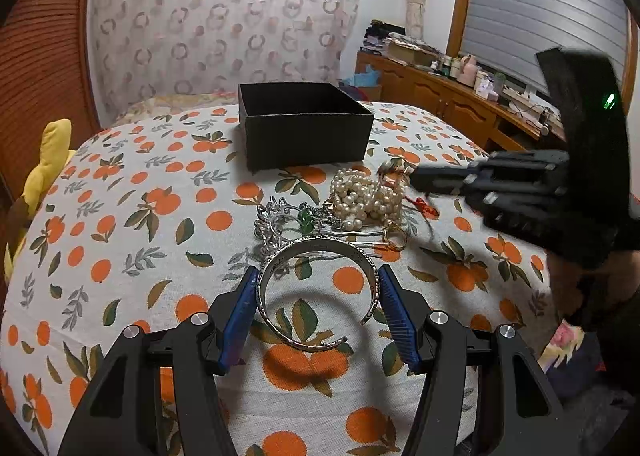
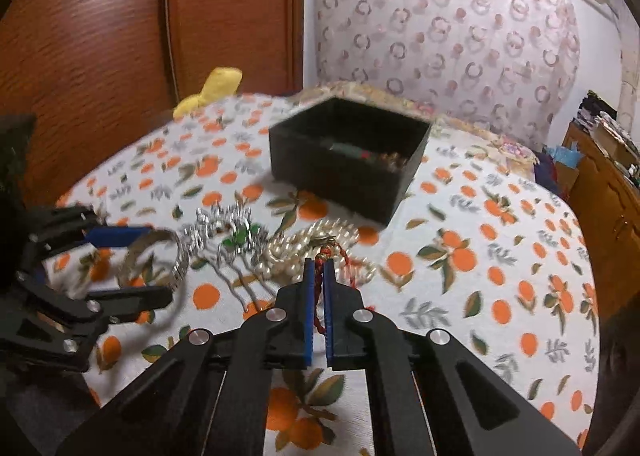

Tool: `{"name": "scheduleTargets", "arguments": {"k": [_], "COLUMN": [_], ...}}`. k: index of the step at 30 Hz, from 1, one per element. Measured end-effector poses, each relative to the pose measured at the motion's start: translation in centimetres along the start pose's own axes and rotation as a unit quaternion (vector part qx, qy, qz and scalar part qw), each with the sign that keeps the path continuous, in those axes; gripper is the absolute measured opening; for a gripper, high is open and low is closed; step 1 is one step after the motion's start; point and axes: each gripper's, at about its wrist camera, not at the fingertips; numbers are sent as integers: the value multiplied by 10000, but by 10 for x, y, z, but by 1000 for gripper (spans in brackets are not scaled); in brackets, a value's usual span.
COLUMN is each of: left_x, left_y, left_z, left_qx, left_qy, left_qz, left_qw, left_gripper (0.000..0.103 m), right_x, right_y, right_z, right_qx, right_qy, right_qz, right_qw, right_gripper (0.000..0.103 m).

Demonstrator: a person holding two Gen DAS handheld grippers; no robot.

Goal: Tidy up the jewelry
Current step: 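Grasp the pearl necklace by its red string with the right tool, then lift the pearl necklace up off the pile with the right tool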

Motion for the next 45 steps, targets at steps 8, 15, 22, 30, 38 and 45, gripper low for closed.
{"name": "scheduleTargets", "arguments": {"k": [8, 15, 22, 30, 38, 45], "left_x": [1, 2, 3, 2, 2, 1], "left_y": [2, 4, 4, 4, 4, 3], "left_z": [-7, -12, -12, -11, -11, -10], "left_qx": [42, 76, 88, 56, 54, 35], "left_qy": [-90, -154, -158, -145, -137, -132], "left_qz": [13, 15, 22, 21, 21, 23], "left_qw": [9999, 9999, 9998, 9999, 9999, 9999], "left_gripper": [57, 57, 57, 57, 57, 57], "right_x": [30, 38, 35, 15, 12, 17], "right_y": [-12, -18, -28, -40, -45, -44], "right_z": [-14, -16, 5, 37, 64, 69], "right_qx": [4, -135, -254, -473, -591, -654], "right_qy": [-368, -415, -203, 332, 649, 686], "right_qz": [35, -160, -27, -99, -29, -87], "right_qw": [9993, 9989, 9995, 9983, 9961, 9955], "right_gripper": [5, 5, 5, 5, 7, 10]}}
Point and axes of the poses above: each gripper's, at about its wrist camera, not at the fingertips, and x roughly against the way its jaws point, y to its left, z to its underside, and after that the axes turned 7 degrees about x, right-handed
